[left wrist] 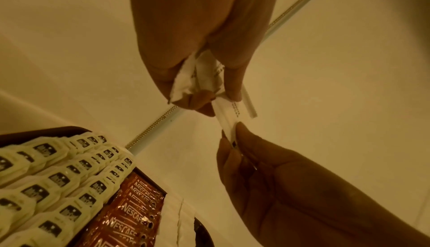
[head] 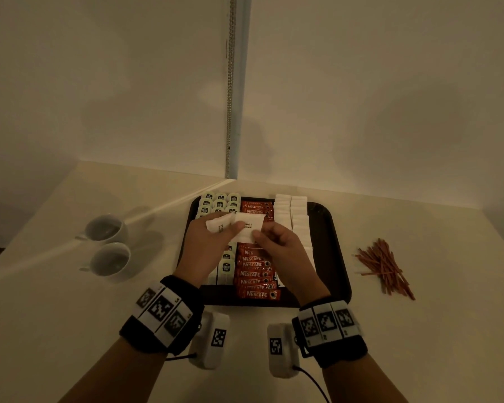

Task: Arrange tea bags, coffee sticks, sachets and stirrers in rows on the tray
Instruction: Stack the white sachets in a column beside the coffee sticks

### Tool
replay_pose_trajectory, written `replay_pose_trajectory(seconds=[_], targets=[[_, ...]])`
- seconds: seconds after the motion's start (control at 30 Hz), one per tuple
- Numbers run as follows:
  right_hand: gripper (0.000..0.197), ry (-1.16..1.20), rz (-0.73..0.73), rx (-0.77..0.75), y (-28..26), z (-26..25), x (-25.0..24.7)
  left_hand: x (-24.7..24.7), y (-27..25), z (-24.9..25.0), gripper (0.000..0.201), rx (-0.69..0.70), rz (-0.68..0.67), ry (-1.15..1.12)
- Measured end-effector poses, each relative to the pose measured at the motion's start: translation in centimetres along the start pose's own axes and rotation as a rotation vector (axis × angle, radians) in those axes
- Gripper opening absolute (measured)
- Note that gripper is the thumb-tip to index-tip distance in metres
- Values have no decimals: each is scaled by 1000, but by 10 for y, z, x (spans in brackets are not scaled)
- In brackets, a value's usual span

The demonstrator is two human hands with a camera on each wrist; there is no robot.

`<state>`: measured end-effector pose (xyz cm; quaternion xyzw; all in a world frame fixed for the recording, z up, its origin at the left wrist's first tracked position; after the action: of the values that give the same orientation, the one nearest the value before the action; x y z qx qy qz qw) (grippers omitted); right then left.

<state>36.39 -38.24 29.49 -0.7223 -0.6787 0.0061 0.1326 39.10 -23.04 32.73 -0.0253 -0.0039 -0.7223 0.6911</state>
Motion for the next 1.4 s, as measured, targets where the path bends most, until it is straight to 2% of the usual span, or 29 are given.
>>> replay_pose_trajectory(seconds=[0.17, 0.27, 0.4, 0.47, 0.53, 0.63, 0.77, 0.93, 1.03, 1.3, 1.4], targets=[[21, 58, 35, 2, -1, 0, -2, 3, 0, -2, 8, -21, 13, 23], [18, 16, 29, -11, -1, -4, -5, 5, 0, -6, 10, -93, -18, -24], [10, -36, 121, -10, -2, -7, -41, 5, -2, -11, 25, -366, -91, -440], [14, -190, 210, 1, 0, 1, -71, -1, -2, -16, 25, -420, -79, -571], [18, -375, 316, 44, 4, 19, -103, -7, -4, -21, 28, -418, -73, -593], [16, -595, 461, 161, 10, 54, -147, -11, -8, -27, 30, -423, -57, -601], [23, -830, 485, 325, 14, 95, -175, -15, -11, -32, 29, -431, -48, -620], [25, -845, 478, 376, 17, 111, -173, -18, -9, -33, 30, -432, -29, -589], [23, -853, 529, 378, 18, 110, -169, -19, -9, -33, 31, -431, -41, -606], [25, -909, 579, 335, 11, 102, -155, -34, -10, -35, 33, -414, -24, -629], [30, -863, 610, 253, 1, 90, -144, -41, -12, -33, 32, -397, -17, -646]])
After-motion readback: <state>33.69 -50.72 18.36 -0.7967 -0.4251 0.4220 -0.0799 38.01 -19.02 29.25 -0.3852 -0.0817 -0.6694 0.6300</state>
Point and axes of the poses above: each hand's wrist, its own y-axis towards the middle knuckle, its own x-axis out of the palm, z = x × y, the point moved 3 cm from there along y, towards the middle knuckle, and after that the axes turned 2 degrees about x, right-handed, at the moved point
